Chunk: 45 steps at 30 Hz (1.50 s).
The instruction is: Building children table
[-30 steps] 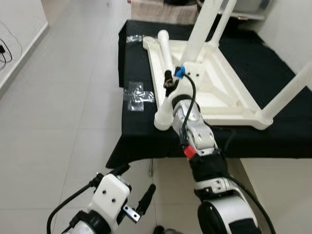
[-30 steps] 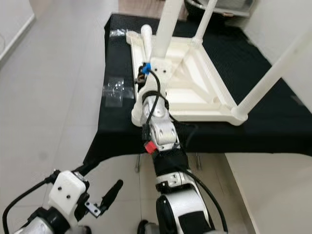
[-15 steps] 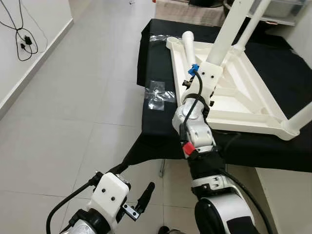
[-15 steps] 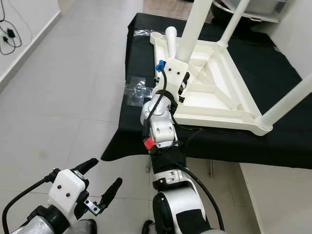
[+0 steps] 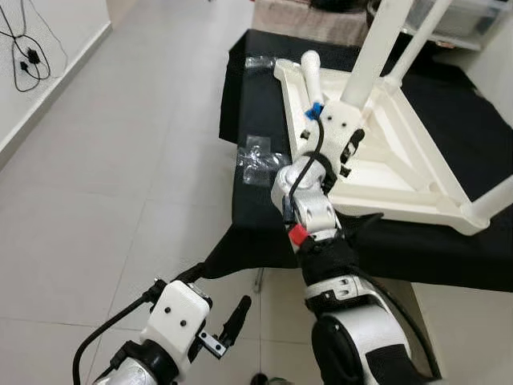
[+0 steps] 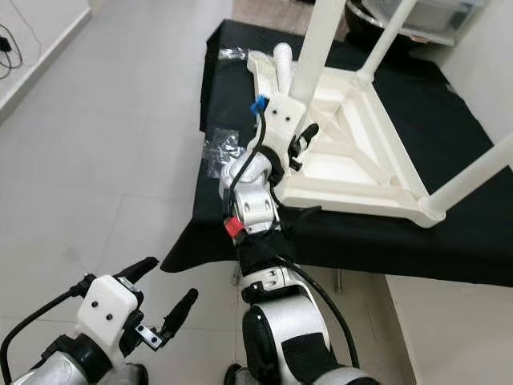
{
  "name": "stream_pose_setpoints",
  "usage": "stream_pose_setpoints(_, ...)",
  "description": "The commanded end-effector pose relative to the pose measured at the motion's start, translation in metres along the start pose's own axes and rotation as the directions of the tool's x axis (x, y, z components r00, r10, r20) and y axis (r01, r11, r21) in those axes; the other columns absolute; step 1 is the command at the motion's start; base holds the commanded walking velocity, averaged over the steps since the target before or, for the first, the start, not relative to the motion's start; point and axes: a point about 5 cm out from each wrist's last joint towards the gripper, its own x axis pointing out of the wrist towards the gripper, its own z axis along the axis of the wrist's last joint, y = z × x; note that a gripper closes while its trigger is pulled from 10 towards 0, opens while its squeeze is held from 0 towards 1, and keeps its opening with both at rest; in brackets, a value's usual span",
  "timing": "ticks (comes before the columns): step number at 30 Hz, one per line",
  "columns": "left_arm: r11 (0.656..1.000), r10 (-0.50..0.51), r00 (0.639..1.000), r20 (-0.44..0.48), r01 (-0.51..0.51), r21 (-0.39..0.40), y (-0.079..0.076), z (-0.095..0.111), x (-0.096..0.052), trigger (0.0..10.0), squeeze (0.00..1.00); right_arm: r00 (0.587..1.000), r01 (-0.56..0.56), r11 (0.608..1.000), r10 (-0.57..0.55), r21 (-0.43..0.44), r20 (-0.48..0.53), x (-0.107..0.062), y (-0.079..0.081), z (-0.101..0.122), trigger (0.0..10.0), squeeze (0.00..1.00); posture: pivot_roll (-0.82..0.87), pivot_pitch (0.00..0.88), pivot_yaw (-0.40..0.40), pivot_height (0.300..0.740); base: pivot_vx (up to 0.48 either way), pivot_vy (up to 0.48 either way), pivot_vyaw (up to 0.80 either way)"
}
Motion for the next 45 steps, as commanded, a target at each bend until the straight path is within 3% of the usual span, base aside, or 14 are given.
stream_pose_setpoints(1,1.0,-0.005,1.0,-0.004,0.005,-0.019,-0.002,-0.003,0.001,10.0,0.0,0.996,-0.064,0.994,0.069,0.086,-0.063,-0.022,0.02,0.0,10.0,0.0,0.13,0.192,-0.14,0.74,0.0,0.0,0.0)
stream_pose_setpoints(8,0.998,0.038,0.999,-0.013,-0.039,-0.047,0.005,-0.007,0.008,10.0,0.0,0.986,-0.154,0.969,0.139,0.195,0.091,-0.009,0.013,0.043,10.0,0.0,0.12,0.166,-0.138,0.74,0.0,0.0,0.0)
stream_pose_setpoints(10,0.996,0.054,0.999,-0.007,-0.054,-0.07,0.009,-0.007,0.01,10.0,1.0,0.971,-0.232,0.942,0.21,0.242,0.113,-0.009,0.01,0.053,10.0,0.0,0.12,0.151,-0.134,0.74,0.0,0.0,0.0)
stream_pose_setpoints(17,0.995,0.058,0.998,0.002,-0.057,-0.079,0.012,-0.007,0.013,10.0,1.0,0.954,-0.3,0.916,0.28,0.267,0.111,-0.011,0.007,0.055,10.0,0.0,0.12,0.14,-0.131,0.74,0.0,0.0,0.0)
stream_pose_setpoints(18,0.996,0.081,0.997,0.014,-0.08,-0.03,0.018,-0.003,0.02,10.0,0.73,0.923,-0.383,0.877,0.372,0.292,0.093,-0.014,0.007,0.051,10.0,0.0,0.12,0.124,-0.13,0.74,0.0,0.0,0.0)
stream_pose_setpoints(19,0.994,0.104,0.994,0.037,-0.104,0.014,0.026,0.003,0.029,10.0,0.0,0.884,-0.46,0.828,0.462,0.319,0.076,-0.017,0.006,0.044,10.0,0.0,0.11,0.115,-0.128,0.74,0.0,0.0,0.0)
stream_pose_setpoints(22,0.989,0.133,0.989,0.07,-0.137,0.058,0.039,0.011,0.047,10.0,0.0,0.812,-0.56,0.748,0.581,0.357,0.056,-0.022,0.004,0.031,10.0,0.0,0.11,0.106,-0.13,0.74,0.0,0.0,0.0)
stream_pose_setpoints(26,0.985,0.122,0.988,0.096,-0.132,0.108,0.047,0.015,0.069,10.0,0.0,0.755,-0.612,0.688,0.655,0.389,0.029,-0.026,0.001,0.018,10.0,0.0,0.11,0.087,-0.127,0.74,0.0,0.0,0.0)
stream_pose_setpoints(30,0.973,0.115,0.987,0.115,-0.135,0.187,0.053,0.02,0.09,10.0,0.0,0.708,-0.642,0.647,0.706,0.411,-0.004,-0.03,-0.001,0.007,10.0,0.0,0.1,0.073,-0.122,0.74,0.0,0.0,0.0)
stream_pose_setpoints(32,0.973,0.115,0.987,0.115,-0.135,0.187,0.053,0.02,0.09,10.0,0.0,0.708,-0.642,0.647,0.706,0.411,-0.004,-0.03,-0.001,0.007,10.0,0.0,0.1,0.073,-0.122,0.74,0.0,0.0,0.0)
stream_pose_setpoints(34,0.966,0.112,0.987,0.119,-0.136,0.221,0.055,0.022,0.105,10.0,0.0,0.661,-0.678,0.601,0.751,0.423,-0.007,-0.037,-0.003,0.004,10.0,0.0,0.1,0.063,-0.122,0.74,0.0,0.0,0.0)
stream_pose_setpoints(39,0.964,0.105,0.988,0.116,-0.13,0.232,0.053,0.021,0.111,10.0,0.0,0.635,-0.697,0.575,0.773,0.428,-0.004,-0.043,-0.003,0.003,10.0,0.0,0.1,0.057,-0.124,0.74,0.0,0.0,0.0)
stream_pose_setpoints(40,0.964,0.098,0.988,0.119,-0.124,0.234,0.05,0.021,0.116,10.0,0.0,0.602,-0.723,0.547,0.798,0.422,-0.004,-0.049,-0.003,0.002,10.0,0.0,0.1,0.055,-0.126,0.74,0.0,0.0,0.0)
stream_pose_setpoints(45,0.97,0.093,0.987,0.129,-0.119,0.212,0.046,0.024,0.13,10.0,0.0,0.545,-0.746,0.503,0.838,0.436,-0.034,-0.059,-0.005,-0.007,10.0,0.0,0.09,0.06,-0.13,0.74,0.0,0.0,0.0)
